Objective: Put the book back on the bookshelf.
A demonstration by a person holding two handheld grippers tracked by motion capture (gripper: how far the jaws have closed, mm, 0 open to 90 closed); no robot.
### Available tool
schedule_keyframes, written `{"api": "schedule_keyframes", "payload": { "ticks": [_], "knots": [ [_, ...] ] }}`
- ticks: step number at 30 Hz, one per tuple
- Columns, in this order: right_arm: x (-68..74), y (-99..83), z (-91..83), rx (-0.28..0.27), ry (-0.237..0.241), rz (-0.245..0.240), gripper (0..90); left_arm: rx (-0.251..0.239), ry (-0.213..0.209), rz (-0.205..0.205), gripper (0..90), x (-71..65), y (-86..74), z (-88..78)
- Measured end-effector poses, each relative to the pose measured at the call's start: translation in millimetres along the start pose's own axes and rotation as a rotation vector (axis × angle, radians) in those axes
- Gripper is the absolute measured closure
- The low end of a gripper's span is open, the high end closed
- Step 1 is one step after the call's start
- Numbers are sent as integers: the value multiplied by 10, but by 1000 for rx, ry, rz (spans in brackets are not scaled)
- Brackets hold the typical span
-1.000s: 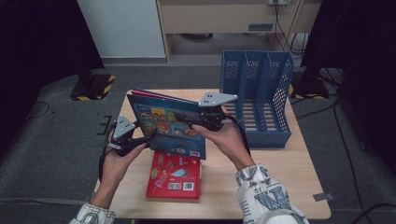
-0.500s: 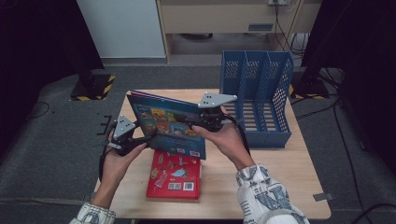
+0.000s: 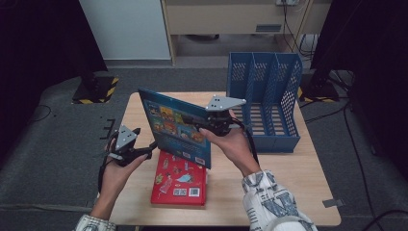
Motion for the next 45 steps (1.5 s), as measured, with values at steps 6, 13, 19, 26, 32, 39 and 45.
{"api": "schedule_keyframes", "payload": {
  "ticks": [6,13,19,26,32,39,45],
  "knots": [
    [-50,13,-20,-6,-20,27,831,96,37,-86,131,203,-457,74],
    [-82,32,-56,-16,-38,31,832,144,55,-120,133,310,-680,116],
    [-105,58,-96,-29,-52,37,833,164,79,-133,125,369,-760,131],
    [-121,71,-108,-39,-61,38,833,189,85,-133,121,396,-846,159],
    [-147,78,-135,-49,-71,44,833,217,107,-121,119,441,-929,178],
    [-146,106,-188,-59,-87,44,833,250,125,-118,111,485,-1034,199],
    [-152,152,-264,-75,-105,46,834,259,127,-121,111,491,-1068,208]
  ]
}}
Point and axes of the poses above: each handheld gripper's, and its own axes: z roughly forward along the jaws, y roughly out of its top, x roughly to its left, the point moved 10 cm from there along z, roughly forward along the jaws, and after that the axes turned 3 degrees about z, right-handed, at the moved point
